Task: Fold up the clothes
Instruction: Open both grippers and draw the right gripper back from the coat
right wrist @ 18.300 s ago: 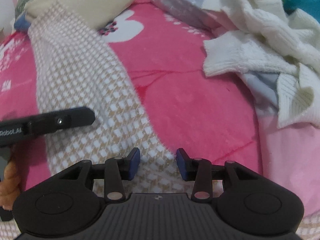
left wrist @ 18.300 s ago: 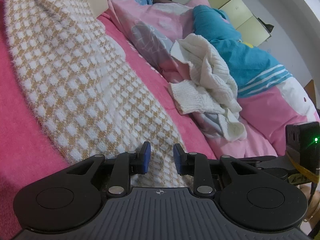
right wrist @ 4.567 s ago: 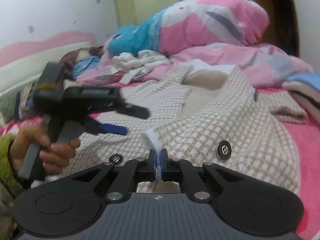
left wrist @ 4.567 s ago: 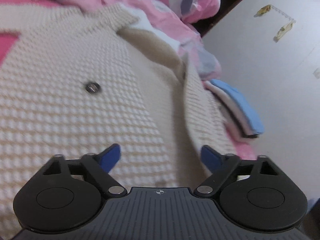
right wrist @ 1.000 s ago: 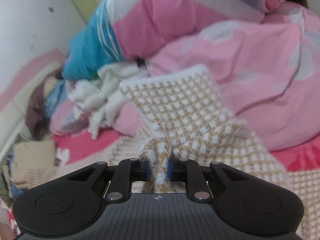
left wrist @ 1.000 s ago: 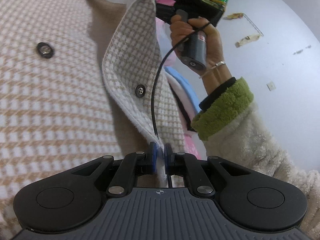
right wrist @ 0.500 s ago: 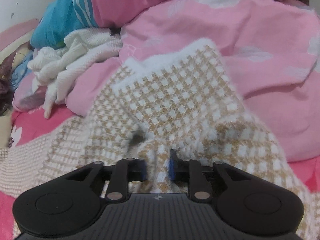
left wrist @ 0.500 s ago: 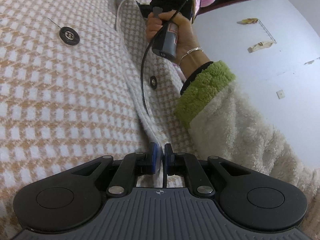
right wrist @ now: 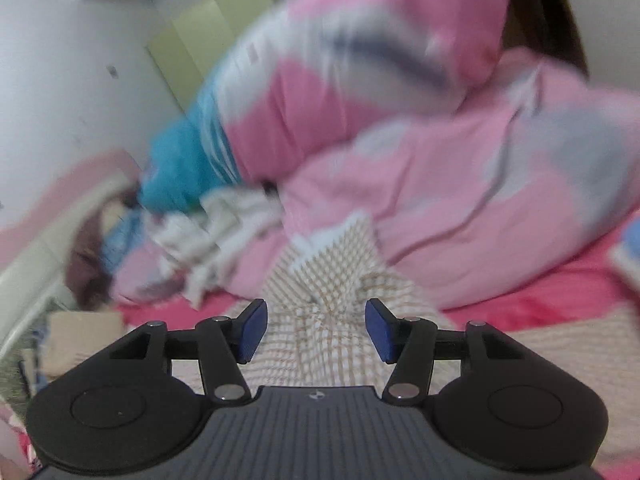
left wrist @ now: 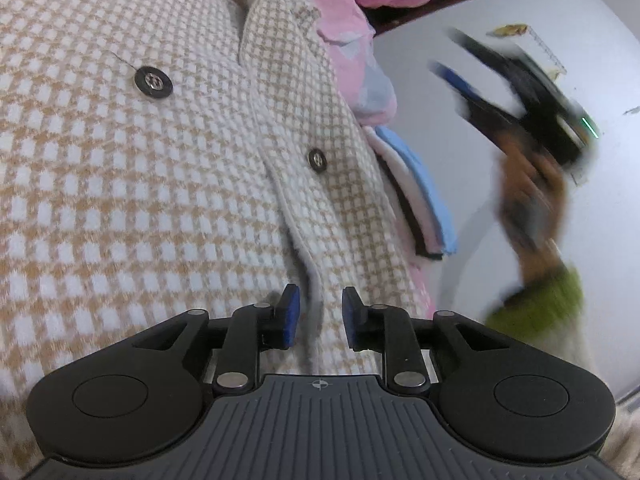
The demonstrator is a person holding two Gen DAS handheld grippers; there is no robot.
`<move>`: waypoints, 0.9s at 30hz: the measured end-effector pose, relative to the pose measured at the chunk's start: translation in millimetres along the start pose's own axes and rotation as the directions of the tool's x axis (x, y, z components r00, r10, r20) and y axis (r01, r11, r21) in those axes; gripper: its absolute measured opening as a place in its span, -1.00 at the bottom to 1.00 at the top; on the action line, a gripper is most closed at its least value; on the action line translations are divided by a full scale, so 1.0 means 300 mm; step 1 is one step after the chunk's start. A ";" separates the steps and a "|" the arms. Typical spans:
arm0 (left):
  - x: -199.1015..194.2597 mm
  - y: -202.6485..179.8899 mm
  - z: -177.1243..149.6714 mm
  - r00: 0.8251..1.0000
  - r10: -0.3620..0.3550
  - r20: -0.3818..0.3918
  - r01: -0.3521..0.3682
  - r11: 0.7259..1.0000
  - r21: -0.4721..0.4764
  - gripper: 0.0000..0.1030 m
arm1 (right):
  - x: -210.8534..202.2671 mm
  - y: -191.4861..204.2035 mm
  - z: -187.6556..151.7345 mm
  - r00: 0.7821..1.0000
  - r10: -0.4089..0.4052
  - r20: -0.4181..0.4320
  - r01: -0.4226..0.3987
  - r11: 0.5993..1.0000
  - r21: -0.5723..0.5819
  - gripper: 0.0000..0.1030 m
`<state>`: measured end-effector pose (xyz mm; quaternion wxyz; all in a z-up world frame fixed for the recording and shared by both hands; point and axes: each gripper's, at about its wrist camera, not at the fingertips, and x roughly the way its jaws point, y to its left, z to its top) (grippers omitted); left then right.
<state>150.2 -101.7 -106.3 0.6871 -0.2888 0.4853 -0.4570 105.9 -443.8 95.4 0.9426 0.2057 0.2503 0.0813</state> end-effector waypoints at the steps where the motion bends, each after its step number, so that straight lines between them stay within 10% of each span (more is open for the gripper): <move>1: 0.002 -0.010 -0.008 1.000 0.007 -0.014 -0.007 1.000 0.006 -0.57 | -0.135 0.009 -0.010 0.999 -0.009 0.041 0.010 1.000 -0.023 0.11; 11: 0.021 -0.121 -0.092 0.985 0.114 -0.133 -0.101 0.990 0.096 -0.57 | -1.015 0.112 -0.316 0.933 -0.212 0.291 0.261 0.955 -0.142 0.14; 20: 0.051 -0.227 -0.174 0.955 0.280 -0.100 -0.252 0.940 0.230 -0.57 | -0.703 0.132 -0.837 0.916 -0.394 0.080 0.402 0.894 -0.197 0.03; 24: 0.073 -0.244 -0.196 0.942 0.324 -0.091 -0.293 0.923 0.248 -0.56 | -0.567 0.107 -0.941 0.883 -0.466 0.050 0.465 0.857 -0.222 -0.05; 27: 0.078 -0.256 -0.201 0.937 0.338 -0.090 -0.307 0.919 0.247 -0.56 | -0.536 0.077 -0.987 0.897 -0.441 0.025 0.438 0.880 -0.180 -0.12</move>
